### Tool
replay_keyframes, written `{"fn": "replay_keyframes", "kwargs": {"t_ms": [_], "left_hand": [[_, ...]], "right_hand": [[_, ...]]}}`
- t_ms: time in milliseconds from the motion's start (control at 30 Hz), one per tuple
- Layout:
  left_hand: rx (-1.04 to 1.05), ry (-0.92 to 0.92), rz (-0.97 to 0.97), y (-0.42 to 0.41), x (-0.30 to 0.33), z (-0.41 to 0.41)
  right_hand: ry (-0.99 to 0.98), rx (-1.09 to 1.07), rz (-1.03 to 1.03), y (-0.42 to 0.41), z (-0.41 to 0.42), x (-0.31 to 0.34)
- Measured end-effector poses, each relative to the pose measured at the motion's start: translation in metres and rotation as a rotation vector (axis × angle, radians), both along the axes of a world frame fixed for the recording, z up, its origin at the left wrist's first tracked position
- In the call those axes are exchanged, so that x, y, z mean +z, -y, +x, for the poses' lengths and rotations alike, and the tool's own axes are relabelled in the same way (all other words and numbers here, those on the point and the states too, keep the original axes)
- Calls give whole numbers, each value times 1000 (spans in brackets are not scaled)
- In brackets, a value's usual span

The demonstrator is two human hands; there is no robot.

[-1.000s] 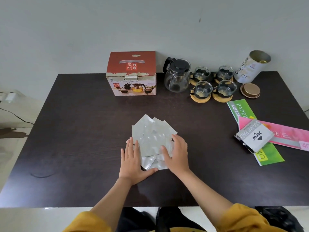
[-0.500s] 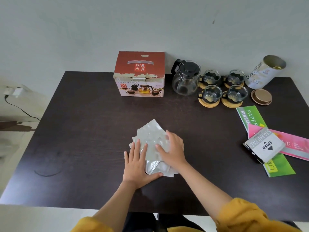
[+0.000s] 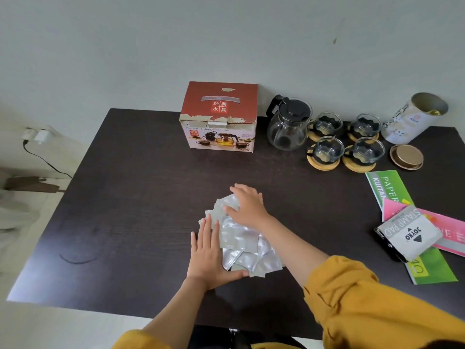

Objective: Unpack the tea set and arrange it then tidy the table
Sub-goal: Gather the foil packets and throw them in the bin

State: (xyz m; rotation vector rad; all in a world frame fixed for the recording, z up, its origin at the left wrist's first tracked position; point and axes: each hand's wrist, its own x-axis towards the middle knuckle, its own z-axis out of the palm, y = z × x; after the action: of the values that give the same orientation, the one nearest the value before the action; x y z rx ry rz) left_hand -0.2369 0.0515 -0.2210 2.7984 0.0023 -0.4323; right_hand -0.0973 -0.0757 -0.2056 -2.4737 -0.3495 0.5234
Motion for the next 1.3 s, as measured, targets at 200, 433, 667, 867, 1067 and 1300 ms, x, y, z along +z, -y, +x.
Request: {"fn": "replay_keyframes", "kwargs": {"t_ms": [200,433,667,867,1067,1300], "left_hand": [[6,17,20,2,2,1],[28,39,-6,2,2,-1],[322,193,-205,0,-7,-2],[450,277,-462,24,-7,-2],[470,293,-678,31,-7,-10],[554,293,-519,36,-3,-3]], "right_hand": [[63,1,108,24,-35,-2],[151,-523,146,78,-108,-16],[265,-542,-26,92,-153,-36],[224,-436,78,46,-152,-35],[237,-433,290,39,-148,-40],[237,-655,116,48,-139,-37]]}}
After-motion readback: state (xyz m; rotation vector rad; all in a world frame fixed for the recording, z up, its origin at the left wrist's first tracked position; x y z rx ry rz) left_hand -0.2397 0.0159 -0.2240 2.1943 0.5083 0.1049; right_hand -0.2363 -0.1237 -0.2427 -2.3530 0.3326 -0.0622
